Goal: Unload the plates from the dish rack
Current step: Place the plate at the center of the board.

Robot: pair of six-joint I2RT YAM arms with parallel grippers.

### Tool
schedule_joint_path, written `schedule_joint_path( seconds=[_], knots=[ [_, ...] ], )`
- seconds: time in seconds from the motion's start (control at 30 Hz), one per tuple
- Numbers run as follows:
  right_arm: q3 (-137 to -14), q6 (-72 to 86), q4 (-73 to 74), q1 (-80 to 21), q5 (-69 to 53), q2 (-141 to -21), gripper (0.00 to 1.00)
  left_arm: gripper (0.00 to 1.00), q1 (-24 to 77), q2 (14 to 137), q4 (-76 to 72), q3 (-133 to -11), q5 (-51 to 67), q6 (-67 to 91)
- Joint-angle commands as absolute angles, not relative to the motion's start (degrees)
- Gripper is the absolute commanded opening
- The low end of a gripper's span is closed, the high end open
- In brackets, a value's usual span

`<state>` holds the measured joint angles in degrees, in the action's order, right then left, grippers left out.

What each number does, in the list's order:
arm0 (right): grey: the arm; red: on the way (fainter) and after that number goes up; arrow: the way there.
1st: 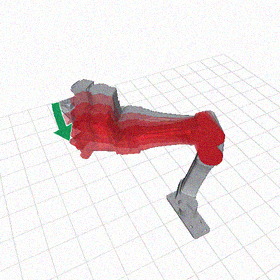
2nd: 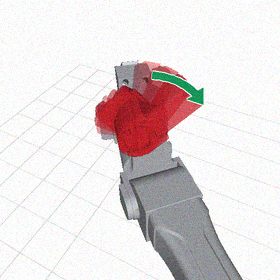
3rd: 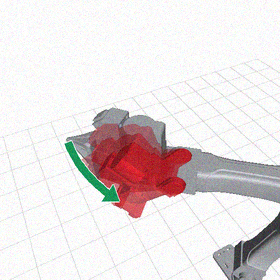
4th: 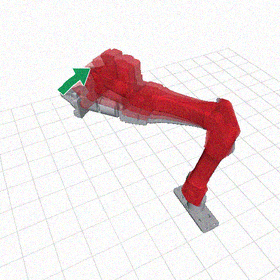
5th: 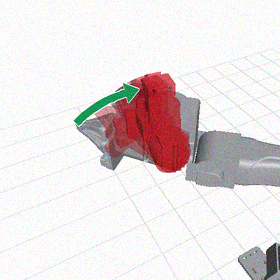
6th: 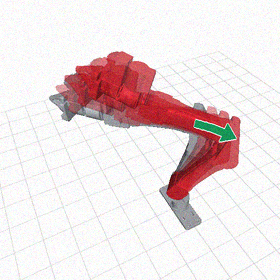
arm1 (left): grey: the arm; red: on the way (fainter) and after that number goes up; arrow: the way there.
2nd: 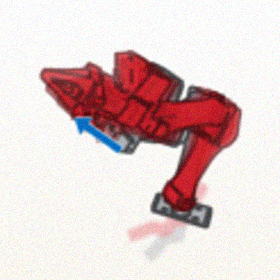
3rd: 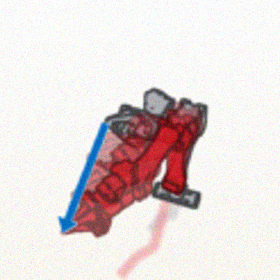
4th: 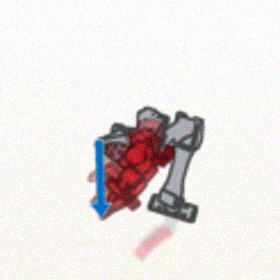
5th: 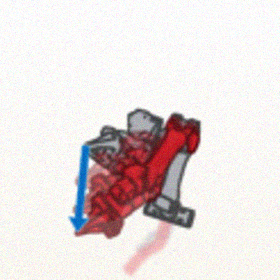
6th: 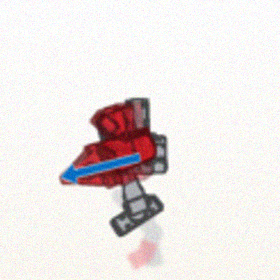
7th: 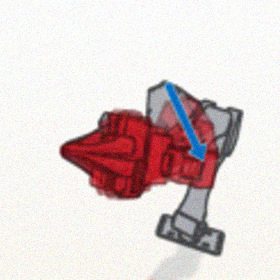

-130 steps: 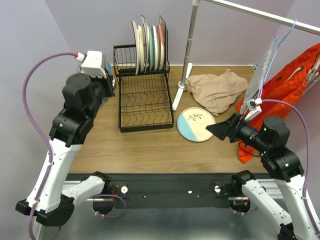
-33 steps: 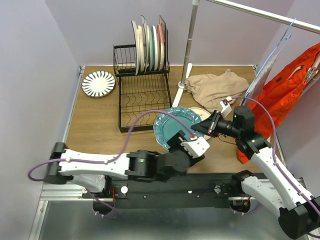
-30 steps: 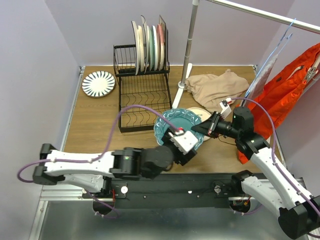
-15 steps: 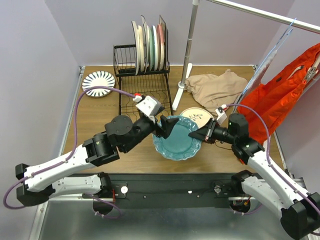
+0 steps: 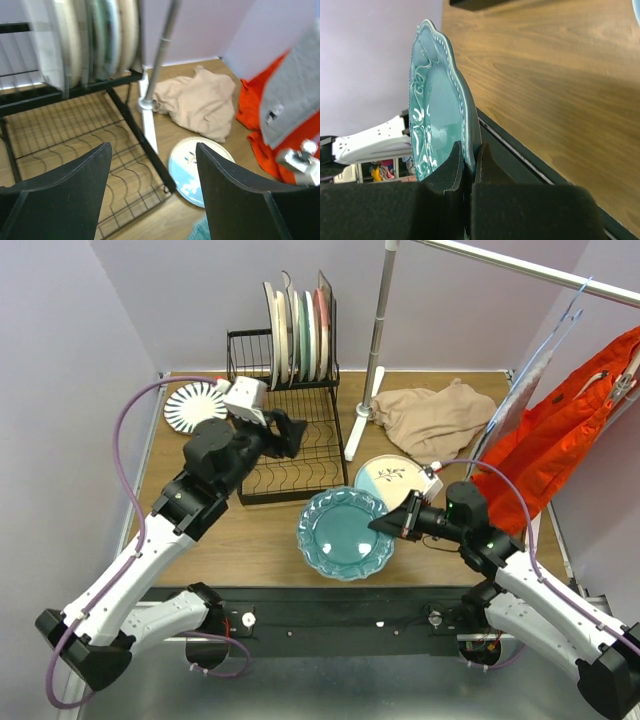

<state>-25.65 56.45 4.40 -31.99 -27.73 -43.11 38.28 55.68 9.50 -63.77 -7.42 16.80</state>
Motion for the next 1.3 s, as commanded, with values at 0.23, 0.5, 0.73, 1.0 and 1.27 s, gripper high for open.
schedule_joint_path(
  seconds=[0.23, 0.5, 0.73, 1.0, 1.27],
  knots=[
    [-17.1, 64.3, -6.1, -38.6, -23.2, -38.6, 0.01, 0.77, 18.7, 53.3, 6.7, -56.9, 4.5, 19.7],
    [-14.1, 65.2, -16.9, -44.9, -17.0, -46.6, 0.01, 0.77, 17.5, 53.0, 6.1, -55.0, 2.9, 15.2],
    [-15.8, 64.2, -26.4, -45.9, -14.9, -56.2, 0.01, 0.77, 17.1, 49.5, 5.8, -53.0, 1.4, 14.1],
    [-16.9, 62.4, -33.4, -46.1, -15.2, -67.2, 0.01, 0.77, 17.1, 47.9, 5.5, -52.1, 0.4, 13.4],
    [-17.4, 59.8, -39.3, -46.0, -14.3, -74.3, 0.02, 0.77, 17.1, 48.8, 5.5, -51.9, 1.3, 13.4]
  ],
)
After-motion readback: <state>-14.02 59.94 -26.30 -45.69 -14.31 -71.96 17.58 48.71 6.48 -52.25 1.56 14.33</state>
